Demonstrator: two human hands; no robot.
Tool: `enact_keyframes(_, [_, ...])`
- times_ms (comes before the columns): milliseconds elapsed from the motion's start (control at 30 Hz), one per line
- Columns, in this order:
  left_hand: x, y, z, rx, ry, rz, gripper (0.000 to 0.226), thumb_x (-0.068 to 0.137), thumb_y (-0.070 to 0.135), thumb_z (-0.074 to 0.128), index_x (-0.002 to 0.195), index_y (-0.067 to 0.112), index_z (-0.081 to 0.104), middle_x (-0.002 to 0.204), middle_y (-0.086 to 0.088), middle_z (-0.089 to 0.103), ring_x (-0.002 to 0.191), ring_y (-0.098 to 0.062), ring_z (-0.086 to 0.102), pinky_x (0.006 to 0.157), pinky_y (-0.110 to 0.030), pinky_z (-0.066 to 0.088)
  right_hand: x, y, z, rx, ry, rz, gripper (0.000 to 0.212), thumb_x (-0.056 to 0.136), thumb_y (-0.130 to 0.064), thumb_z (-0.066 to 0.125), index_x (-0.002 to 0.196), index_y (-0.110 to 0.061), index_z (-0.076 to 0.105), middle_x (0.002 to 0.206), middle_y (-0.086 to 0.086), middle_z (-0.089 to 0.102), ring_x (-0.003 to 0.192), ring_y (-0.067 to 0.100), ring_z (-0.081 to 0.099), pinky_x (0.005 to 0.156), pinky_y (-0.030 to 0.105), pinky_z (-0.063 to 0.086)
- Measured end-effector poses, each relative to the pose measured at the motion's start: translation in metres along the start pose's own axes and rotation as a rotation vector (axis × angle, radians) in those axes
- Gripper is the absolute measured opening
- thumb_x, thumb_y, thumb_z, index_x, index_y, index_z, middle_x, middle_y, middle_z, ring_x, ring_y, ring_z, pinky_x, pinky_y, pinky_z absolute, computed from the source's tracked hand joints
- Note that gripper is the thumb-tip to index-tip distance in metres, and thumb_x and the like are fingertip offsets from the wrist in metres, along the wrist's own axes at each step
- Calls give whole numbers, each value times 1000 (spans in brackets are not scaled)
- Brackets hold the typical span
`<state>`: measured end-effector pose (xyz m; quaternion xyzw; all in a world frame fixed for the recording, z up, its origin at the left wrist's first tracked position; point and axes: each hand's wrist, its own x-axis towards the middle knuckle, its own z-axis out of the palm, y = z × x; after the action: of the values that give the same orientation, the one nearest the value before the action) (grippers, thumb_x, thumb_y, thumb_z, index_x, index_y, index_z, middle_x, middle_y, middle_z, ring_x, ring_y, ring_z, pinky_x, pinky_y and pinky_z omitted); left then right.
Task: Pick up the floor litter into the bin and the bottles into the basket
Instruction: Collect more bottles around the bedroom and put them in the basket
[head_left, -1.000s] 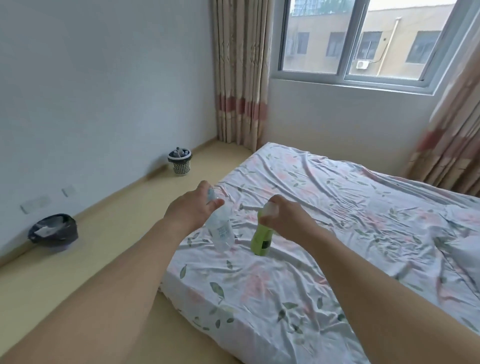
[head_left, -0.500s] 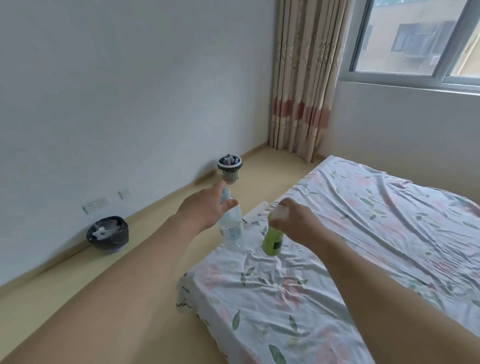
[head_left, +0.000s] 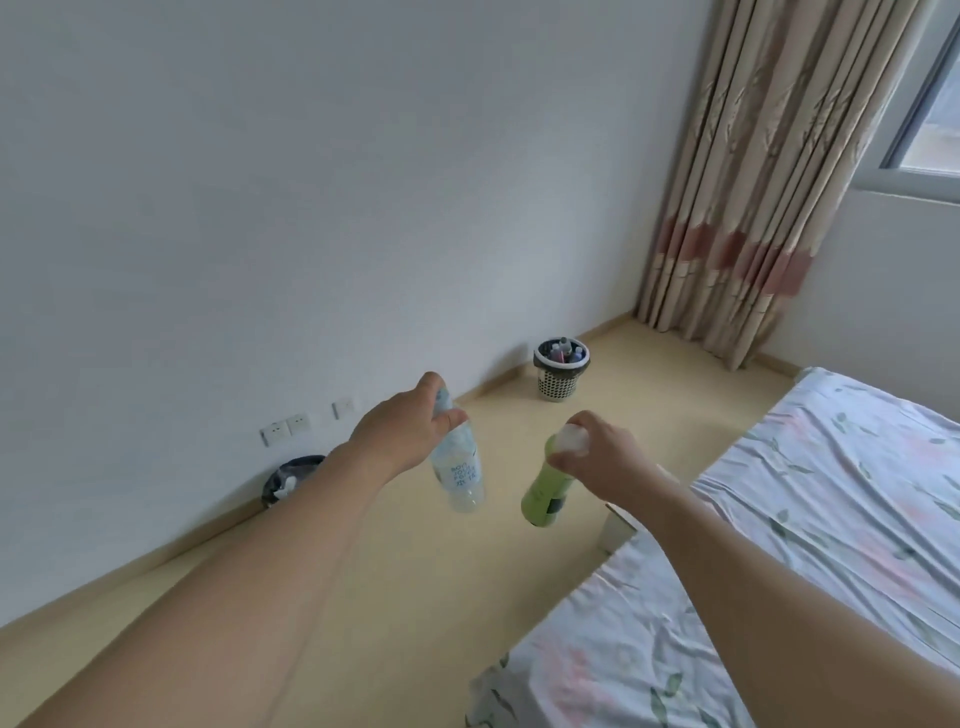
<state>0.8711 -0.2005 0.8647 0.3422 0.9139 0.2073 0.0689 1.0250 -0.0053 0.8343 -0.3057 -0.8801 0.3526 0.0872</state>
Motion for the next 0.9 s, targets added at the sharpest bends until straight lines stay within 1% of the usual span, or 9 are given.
enact_keyframes(67, [39, -27, -19, -12, 17, 16, 34, 97, 53, 44, 110, 23, 37, 81, -1, 58, 67, -21, 54, 56, -32, 38, 35, -26, 13, 6, 27, 1, 37, 81, -32, 68, 113, -23, 52, 92, -1, 53, 71, 12, 50, 54, 26, 41])
enact_keyframes(133, [80, -48, -29, -50, 29, 22, 32, 97, 52, 43, 110, 23, 37, 80, -1, 57, 67, -21, 54, 56, -32, 38, 69, -44, 24, 8, 44, 12, 37, 82, -32, 68, 114, -23, 51, 94, 0, 54, 74, 15, 50, 54, 25, 40])
enact_keyframes(300, [170, -72, -14, -88, -22, 86, 29, 98, 49, 44, 108, 23, 38, 73, 2, 52, 60, -19, 49, 52, -30, 34, 146, -55, 41, 11, 73, 93, 36, 82, -30, 69, 113, -23, 51, 94, 2, 55, 73, 16, 52, 57, 27, 45])
enact_keyframes(400, [240, -84, -1, -70, -71, 118, 28, 98, 48, 44, 109, 22, 38, 72, 5, 49, 58, -15, 46, 51, -30, 32, 210, -51, 52, 5, 85, 138, 37, 81, -31, 69, 112, -22, 52, 96, 2, 55, 79, 20, 53, 63, 29, 46])
enact_keyframes(467, [288, -93, 6, -61, -93, 128, 29, 98, 48, 43, 110, 22, 38, 75, 4, 51, 61, -16, 48, 52, -31, 34, 254, -46, 59, 12, 92, 157, 36, 81, -31, 69, 112, -22, 52, 94, 1, 54, 80, 20, 53, 63, 29, 46])
enact_keyframes(533, [345, -104, 11, -69, -106, 118, 30, 98, 48, 43, 111, 22, 37, 81, 2, 54, 68, -20, 53, 56, -31, 37, 306, -38, 68, 48, 119, 178, 36, 82, -31, 68, 112, -23, 51, 91, -2, 53, 76, 16, 53, 58, 28, 44])
enact_keyframes(600, [392, -113, 8, -80, -114, 89, 31, 98, 49, 42, 112, 22, 37, 86, 0, 55, 75, -22, 55, 60, -32, 39, 349, -37, 69, 72, 128, 190, 38, 82, -31, 68, 115, -23, 50, 95, -1, 54, 79, 18, 52, 59, 28, 42])
enact_keyframes(733, [490, -123, -2, -79, -111, 57, 30, 99, 48, 42, 111, 22, 37, 88, -1, 55, 71, -19, 52, 56, -30, 38, 436, -42, 59, 95, 149, 216, 39, 84, -30, 66, 117, -19, 49, 101, 2, 55, 85, 23, 53, 61, 28, 41])
enact_keyframes(900, [610, -120, 4, -135, -109, 73, 31, 98, 48, 43, 113, 21, 37, 93, -2, 56, 77, -21, 54, 58, -31, 39, 538, -43, 43, 96, 222, 253, 35, 84, -28, 65, 113, -18, 50, 98, 1, 55, 85, 22, 51, 66, 29, 39])
